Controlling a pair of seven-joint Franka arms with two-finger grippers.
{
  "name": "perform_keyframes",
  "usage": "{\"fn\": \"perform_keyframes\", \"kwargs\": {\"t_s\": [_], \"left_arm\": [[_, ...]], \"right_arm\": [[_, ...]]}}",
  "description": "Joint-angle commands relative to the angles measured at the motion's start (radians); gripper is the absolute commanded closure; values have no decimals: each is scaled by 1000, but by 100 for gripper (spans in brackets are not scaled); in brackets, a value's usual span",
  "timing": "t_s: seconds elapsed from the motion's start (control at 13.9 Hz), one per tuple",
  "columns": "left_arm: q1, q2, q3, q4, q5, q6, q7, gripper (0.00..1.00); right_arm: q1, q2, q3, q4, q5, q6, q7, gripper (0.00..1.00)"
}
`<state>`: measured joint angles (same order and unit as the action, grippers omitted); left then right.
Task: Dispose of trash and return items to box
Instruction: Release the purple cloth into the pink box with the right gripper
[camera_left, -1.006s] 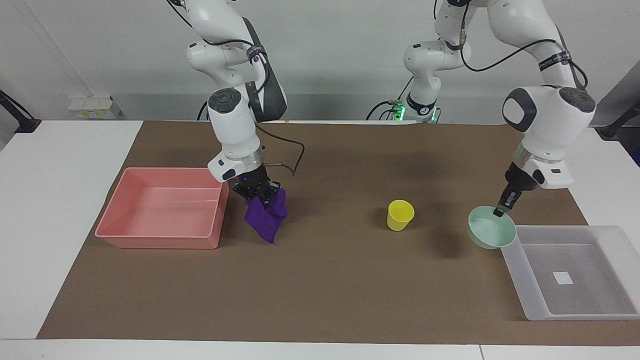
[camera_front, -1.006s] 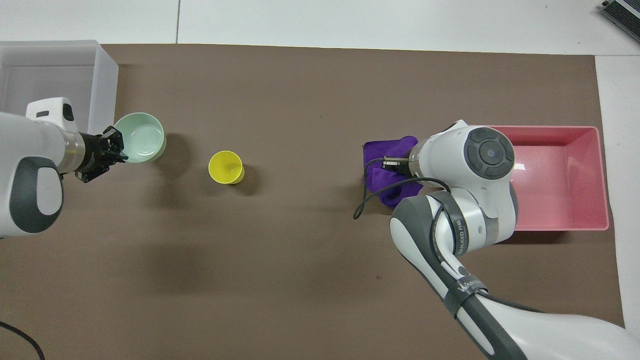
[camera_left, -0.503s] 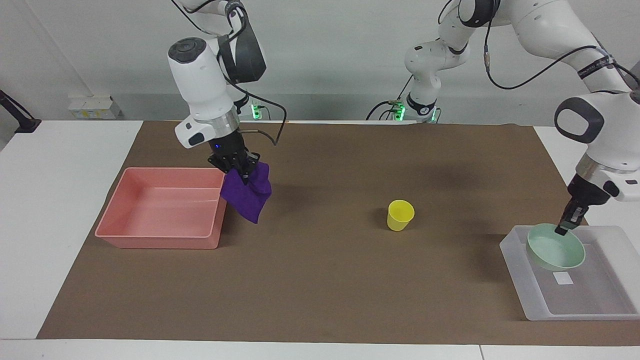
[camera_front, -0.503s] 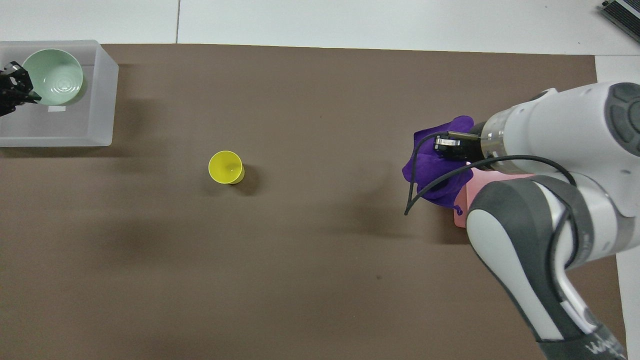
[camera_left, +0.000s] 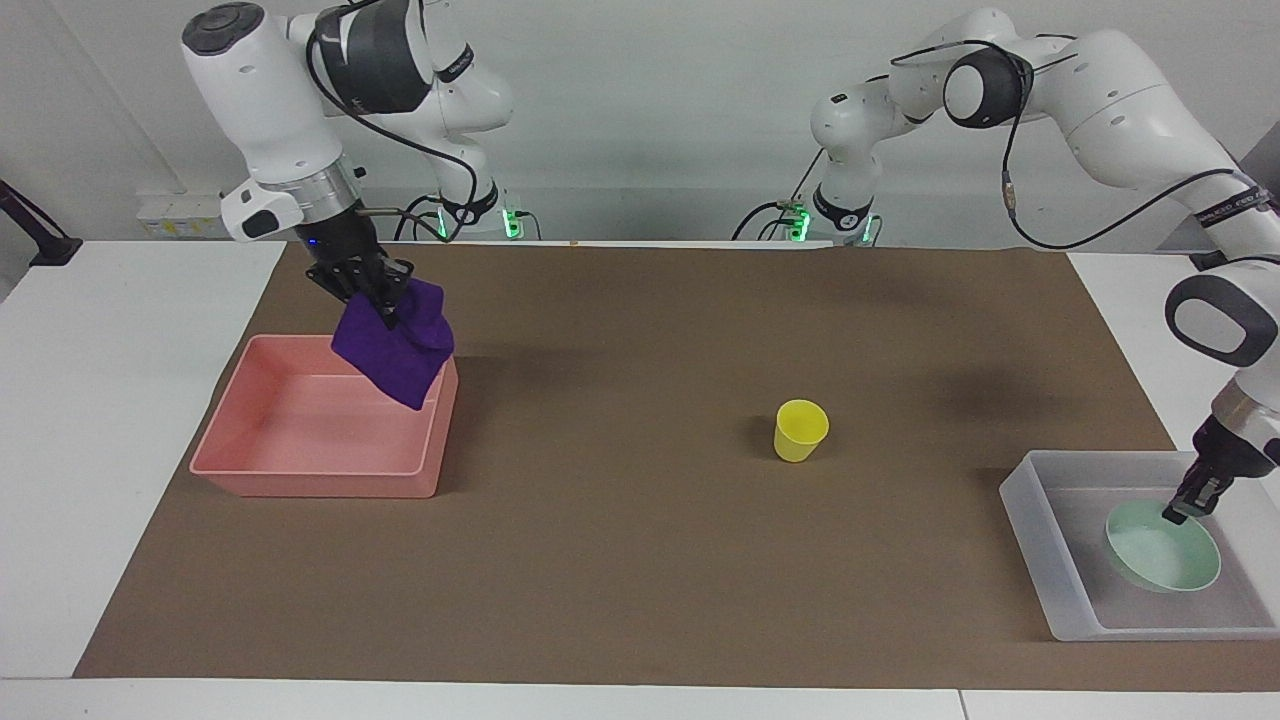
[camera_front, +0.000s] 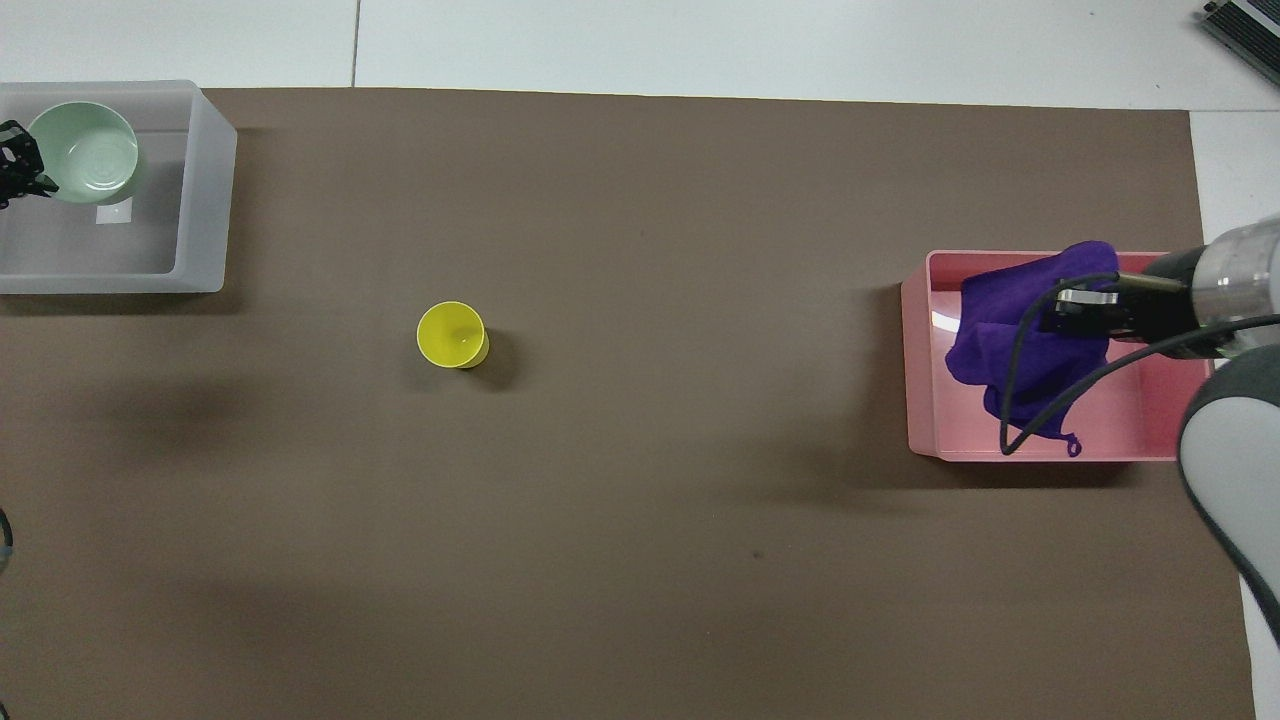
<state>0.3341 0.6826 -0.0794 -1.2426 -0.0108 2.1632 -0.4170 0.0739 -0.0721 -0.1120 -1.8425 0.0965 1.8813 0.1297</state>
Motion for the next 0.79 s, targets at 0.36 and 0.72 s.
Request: {"fn": "perform_keyframes", "kwargs": {"t_s": [0.36, 0.72], "left_arm": [[28, 43, -10, -43, 25, 29, 99, 100], [11, -33, -11, -40, 31, -60, 208, 30]], "right_arm": [[-149, 7, 12, -208, -14, 189, -219, 100], [-187, 130, 12, -294, -14, 416, -265, 100]]}}
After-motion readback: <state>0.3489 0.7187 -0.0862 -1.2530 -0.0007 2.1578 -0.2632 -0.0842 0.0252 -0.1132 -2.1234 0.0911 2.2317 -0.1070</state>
